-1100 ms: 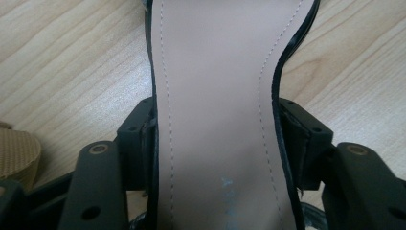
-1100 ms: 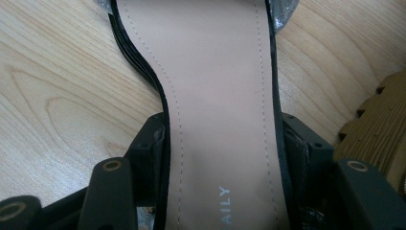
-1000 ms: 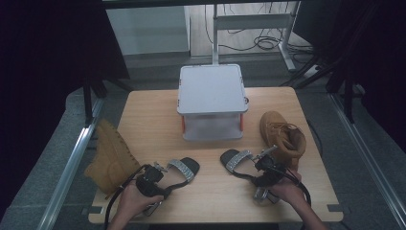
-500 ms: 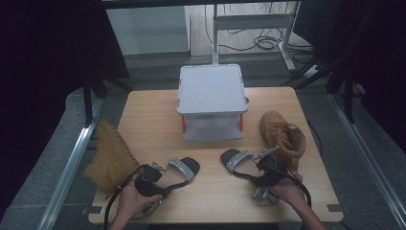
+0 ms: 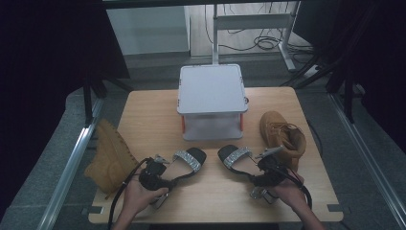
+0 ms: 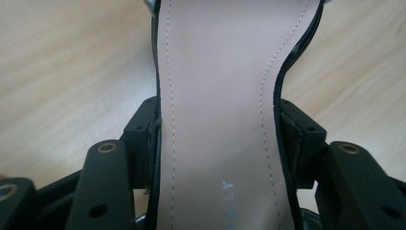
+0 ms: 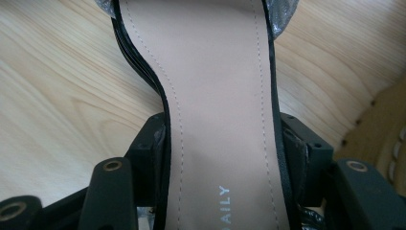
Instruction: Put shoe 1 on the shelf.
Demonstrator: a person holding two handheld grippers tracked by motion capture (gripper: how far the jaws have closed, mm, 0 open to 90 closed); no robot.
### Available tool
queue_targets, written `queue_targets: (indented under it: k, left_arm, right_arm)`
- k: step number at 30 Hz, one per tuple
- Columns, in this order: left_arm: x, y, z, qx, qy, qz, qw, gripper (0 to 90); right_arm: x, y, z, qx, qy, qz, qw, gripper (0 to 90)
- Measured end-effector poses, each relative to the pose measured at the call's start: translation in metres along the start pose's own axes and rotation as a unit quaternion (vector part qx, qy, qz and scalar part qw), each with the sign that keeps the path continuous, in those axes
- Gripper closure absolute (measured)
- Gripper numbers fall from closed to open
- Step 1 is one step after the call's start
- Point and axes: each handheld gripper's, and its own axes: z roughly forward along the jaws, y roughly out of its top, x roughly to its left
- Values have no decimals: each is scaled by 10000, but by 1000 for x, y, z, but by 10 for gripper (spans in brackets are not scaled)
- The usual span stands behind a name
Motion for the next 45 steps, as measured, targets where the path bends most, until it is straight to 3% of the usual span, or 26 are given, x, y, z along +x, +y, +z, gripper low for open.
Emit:
queue_targets:
  k: [8, 14, 21, 23, 25, 28, 32, 35, 40, 45]
  left_arm:
    - [2, 17, 1, -260, 9, -270, 9993, 425]
    - [4, 30, 0, -535, 202, -431, 9974, 425]
    - [6, 50, 1, -628, 181, -557, 9963, 425]
    - [9, 55, 4, -765, 104, -697, 9946, 425]
    - [8, 60, 9, -846, 326, -743, 9931, 424]
    - [10, 66, 12, -908, 271, -812, 9922, 425]
    - [18, 75, 22, -934, 202, -1065, 9897, 424]
    - [22, 77, 30, -932, 365, -1228, 9874, 424]
    - [26, 82, 38, -1113, 334, -1421, 9830, 424]
    - [30, 85, 48, -1078, 364, -1593, 9807, 424]
  right_arm:
    - [11, 17, -2, -274, 91, 296, 9991, 427]
    - [13, 31, 5, -392, 39, 513, 9979, 428]
    - [14, 51, 11, -488, -69, 750, 9960, 427]
    - [13, 56, 12, -530, -78, 834, 9951, 428]
    - [12, 60, 14, -562, -132, 911, 9942, 427]
    - [9, 66, 17, -578, -209, 1043, 9926, 427]
    - [4, 77, 22, -575, -294, 1196, 9907, 427]
    - [3, 84, 27, -614, -377, 1303, 9889, 427]
    - [4, 99, 38, -666, -429, 1444, 9863, 427]
    - [7, 109, 50, -690, -540, 1620, 9829, 428]
